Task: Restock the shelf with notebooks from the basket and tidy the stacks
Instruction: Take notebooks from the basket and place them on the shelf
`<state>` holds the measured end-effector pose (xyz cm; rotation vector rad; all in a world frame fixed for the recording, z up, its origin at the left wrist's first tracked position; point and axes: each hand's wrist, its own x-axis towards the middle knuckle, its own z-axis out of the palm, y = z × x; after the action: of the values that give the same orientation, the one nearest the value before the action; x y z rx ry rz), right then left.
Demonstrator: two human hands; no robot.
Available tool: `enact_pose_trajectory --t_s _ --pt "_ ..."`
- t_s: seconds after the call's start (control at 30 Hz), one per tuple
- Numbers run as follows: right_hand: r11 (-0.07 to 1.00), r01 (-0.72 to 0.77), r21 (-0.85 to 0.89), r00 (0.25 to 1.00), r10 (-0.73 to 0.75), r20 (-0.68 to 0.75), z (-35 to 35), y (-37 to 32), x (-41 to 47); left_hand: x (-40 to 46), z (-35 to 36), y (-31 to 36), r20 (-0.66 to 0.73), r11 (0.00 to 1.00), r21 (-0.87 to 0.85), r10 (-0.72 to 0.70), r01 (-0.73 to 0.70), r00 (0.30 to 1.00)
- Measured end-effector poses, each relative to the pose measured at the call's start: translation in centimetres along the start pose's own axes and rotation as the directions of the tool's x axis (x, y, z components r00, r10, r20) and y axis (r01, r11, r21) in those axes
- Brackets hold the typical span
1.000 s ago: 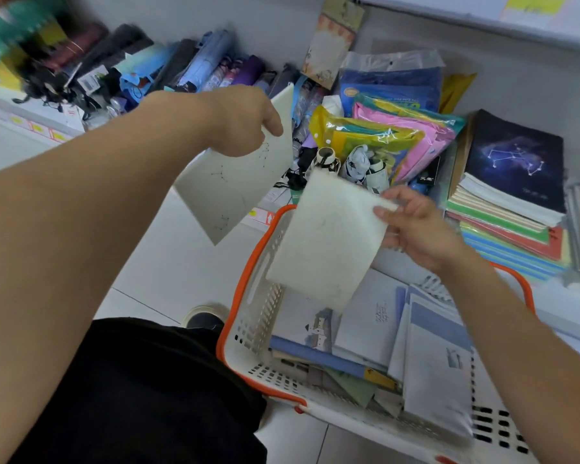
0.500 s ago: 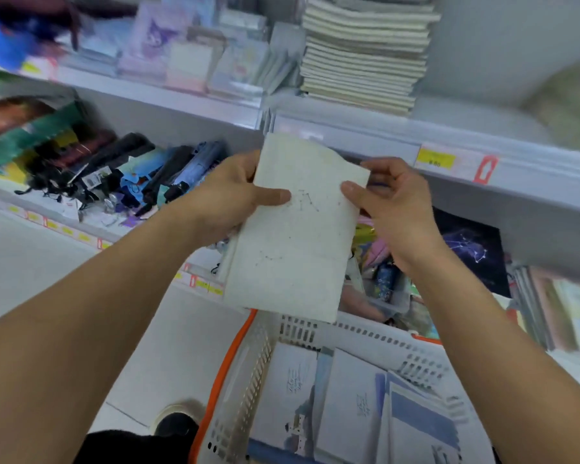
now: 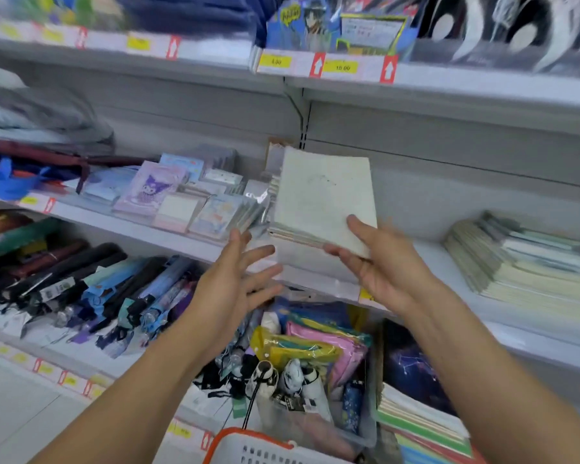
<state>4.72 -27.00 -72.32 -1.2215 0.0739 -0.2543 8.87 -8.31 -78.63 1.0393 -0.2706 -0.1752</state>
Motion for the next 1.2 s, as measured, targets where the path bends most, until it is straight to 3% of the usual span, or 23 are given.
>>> enact_pose_trajectory --t_s 0.13,0.27,0.33,0.4,0.47,0.5,0.53,0.6,0.67,0.73,0.87,0.97,1.07,1.2 --pt "0.998 -0.026 0.059 0.998 0.030 -0.060 1.3 -7.2 9.4 0.0 -1.0 -0.7 -0.028 0.993 0.111 -0.048 0.051 0.998" --pt "0.991 -0.037 -0.131 0.994 0.023 -0.106 1.6 -8.5 14.3 0.2 -1.9 -1.5 -0.050 0.963 0.254 -0.080 0.090 0.996" --pt "0.978 -0.014 -0.210 0.994 -0.008 -0.105 1.2 -7.4 13.5 0.4 -2.1 -1.7 -0.076 0.943 0.310 -0.101 0.119 0.992" --pt "0.942 0.092 -0.323 0.980 -0.143 -0.140 -0.8 -4.7 10.7 0.3 -1.9 -2.2 -0.110 0.895 0.420 -0.115 0.151 0.987" --pt "0.846 0.220 -0.486 0.936 -0.324 -0.140 -4.6 0.5 5.8 0.0 -1.9 -3.6 -0.102 0.798 0.581 -0.127 0.163 0.987" --pt "0.797 0.227 -0.560 0.938 -0.333 -0.094 -6.9 4.0 2.9 -0.3 -1.9 -4.8 -0.061 0.732 0.664 -0.151 0.153 0.987" --pt "0.745 0.186 -0.641 0.965 -0.262 -0.024 -9.8 8.2 0.2 -0.9 -1.7 -6.2 0.004 0.657 0.744 -0.189 0.123 0.982" --pt "0.536 0.022 -0.844 0.994 0.082 0.078 -15.5 16.5 -4.1 -2.2 -1.0 -9.2 0.144 0.520 0.853 -0.298 0.034 0.944" --pt "0.226 -0.108 -0.968 0.888 0.460 0.008 -20.3 23.4 -7.7 -3.7 0.3 -12.1 0.236 0.447 0.894 -0.399 -0.036 0.886" --pt "0.026 -0.181 -0.983 0.782 0.610 -0.128 -23.8 28.3 -11.6 -5.4 2.0 -14.9 0.290 0.393 0.915 -0.484 -0.091 0.826" --pt "-0.151 -0.212 -0.965 0.730 0.633 -0.260 -28.5 32.9 -17.5 -8.9 3.5 -20.1 0.306 0.287 0.947 -0.664 -0.144 0.682" --pt "-0.151 -0.284 -0.947 0.717 0.622 -0.314 -30.1 33.4 -18.6 -11.2 3.2 -22.3 0.239 0.173 0.971 -0.754 -0.167 0.612" --pt "-0.125 -0.323 -0.938 0.719 0.612 -0.329 -30.0 33.5 -18.3 -13.1 2.5 -23.1 0.147 0.065 0.986 -0.787 -0.156 0.599" --pt "-0.226 -0.280 -0.933 0.708 0.607 -0.360 -29.6 33.1 -16.7 -14.3 2.4 -21.9 0.027 -0.074 0.982 -0.857 -0.176 0.514"
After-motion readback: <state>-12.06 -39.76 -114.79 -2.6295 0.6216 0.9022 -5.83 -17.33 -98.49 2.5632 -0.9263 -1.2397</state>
